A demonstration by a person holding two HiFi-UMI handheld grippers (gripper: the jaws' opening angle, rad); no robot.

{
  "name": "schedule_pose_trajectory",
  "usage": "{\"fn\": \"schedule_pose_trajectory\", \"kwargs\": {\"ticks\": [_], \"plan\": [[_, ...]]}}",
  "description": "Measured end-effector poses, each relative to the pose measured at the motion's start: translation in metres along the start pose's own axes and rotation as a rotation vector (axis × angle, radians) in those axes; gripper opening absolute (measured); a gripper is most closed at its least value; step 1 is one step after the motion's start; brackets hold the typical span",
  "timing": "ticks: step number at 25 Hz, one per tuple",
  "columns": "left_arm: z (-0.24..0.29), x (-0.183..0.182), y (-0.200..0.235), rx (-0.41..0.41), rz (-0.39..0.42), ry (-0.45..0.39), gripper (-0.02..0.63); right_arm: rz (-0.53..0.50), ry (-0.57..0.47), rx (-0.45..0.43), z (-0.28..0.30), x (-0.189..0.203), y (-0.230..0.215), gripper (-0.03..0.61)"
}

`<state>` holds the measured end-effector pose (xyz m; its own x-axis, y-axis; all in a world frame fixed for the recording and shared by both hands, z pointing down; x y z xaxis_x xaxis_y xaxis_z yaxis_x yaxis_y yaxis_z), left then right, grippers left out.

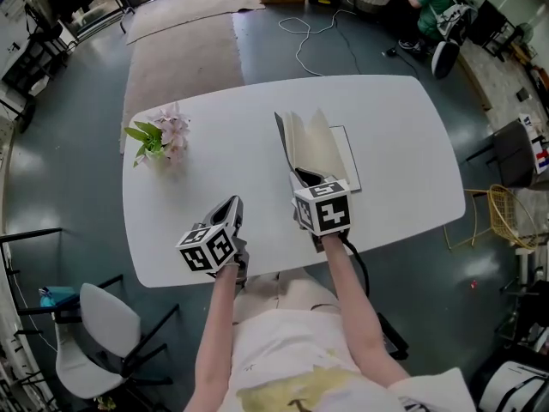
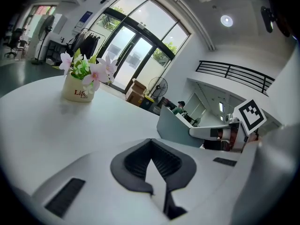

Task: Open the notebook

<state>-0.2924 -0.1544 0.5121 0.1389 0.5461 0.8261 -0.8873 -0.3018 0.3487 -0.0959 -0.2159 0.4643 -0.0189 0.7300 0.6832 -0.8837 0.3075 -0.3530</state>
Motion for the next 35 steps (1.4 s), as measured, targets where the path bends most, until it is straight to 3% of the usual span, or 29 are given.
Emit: {"fn": "schedule_pose_trajectory", "kwargs": {"ticks": [20,35], "plan": [[-0.026,0.012,0.011,-0.139,-0.072,-0.032,-0.002,-0.147,0.131,-0.053,0.058,0.031,0.039,0.037],[-0.034,0.013,0.041,-0.054,-0.060,0.022,-0.002,-0.127,0.159,0.071,0.089,0.055,0.054,0.040]]}}
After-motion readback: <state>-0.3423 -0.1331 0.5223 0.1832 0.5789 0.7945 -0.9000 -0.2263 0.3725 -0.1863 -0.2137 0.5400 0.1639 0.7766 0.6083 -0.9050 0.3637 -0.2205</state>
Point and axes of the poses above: the fingertips, and each gripper's own axes: z forward along the fingers, y to its left, x out of its underside, the point moved 7 cm from there along -z, backward along the fingers, and after that the axes turned 14 degrees about z, right-handed, at the moved point
